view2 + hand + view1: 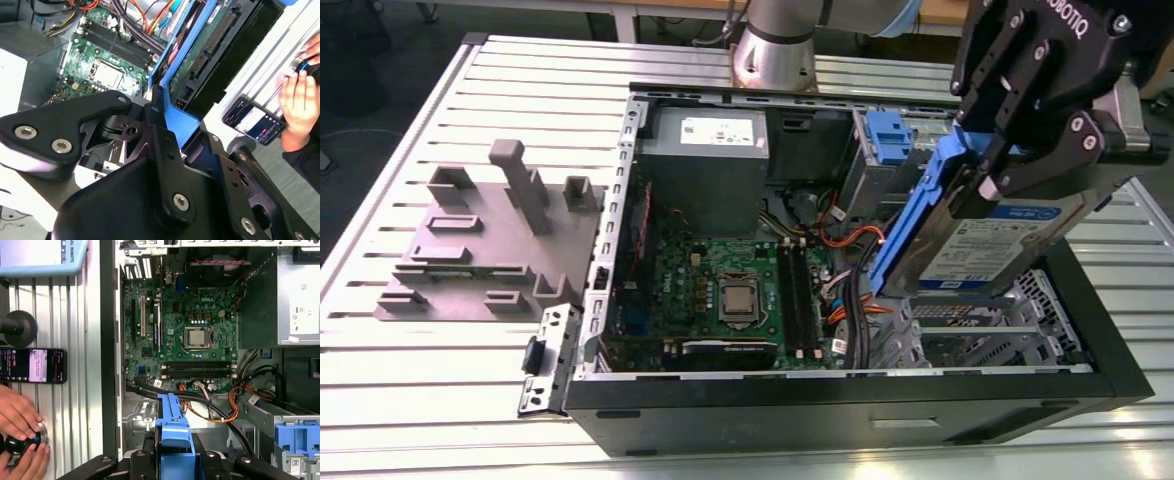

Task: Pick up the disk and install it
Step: 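Insert the disk into the insertion slot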

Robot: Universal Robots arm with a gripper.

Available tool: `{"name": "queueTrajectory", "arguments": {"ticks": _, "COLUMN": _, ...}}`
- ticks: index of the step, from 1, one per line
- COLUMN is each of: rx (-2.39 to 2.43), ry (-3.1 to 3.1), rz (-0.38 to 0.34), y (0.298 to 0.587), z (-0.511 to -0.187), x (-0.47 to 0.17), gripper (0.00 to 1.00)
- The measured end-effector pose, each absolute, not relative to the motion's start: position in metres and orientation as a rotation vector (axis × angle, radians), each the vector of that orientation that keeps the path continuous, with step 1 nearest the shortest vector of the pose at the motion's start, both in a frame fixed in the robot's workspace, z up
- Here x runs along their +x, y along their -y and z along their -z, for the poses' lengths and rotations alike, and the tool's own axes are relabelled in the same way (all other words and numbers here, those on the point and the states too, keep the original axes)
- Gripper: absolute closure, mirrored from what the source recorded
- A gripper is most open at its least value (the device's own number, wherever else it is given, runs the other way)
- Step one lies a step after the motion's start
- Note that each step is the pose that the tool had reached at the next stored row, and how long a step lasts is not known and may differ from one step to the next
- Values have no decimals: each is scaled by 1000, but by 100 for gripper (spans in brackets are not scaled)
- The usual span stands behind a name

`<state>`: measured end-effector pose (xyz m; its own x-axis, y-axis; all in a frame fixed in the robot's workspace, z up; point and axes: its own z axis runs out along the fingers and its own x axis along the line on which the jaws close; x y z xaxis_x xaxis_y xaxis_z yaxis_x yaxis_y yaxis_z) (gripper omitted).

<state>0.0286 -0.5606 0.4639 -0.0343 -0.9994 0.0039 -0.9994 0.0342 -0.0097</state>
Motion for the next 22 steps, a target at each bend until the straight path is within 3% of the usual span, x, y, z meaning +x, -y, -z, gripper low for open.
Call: {"name": "queueTrajectory", "arguments": {"ticks": 22, "rx": -2181, "ry": -2256, "rz": 15, "y": 568, "z": -447, "x": 67, "gripper": 64}}
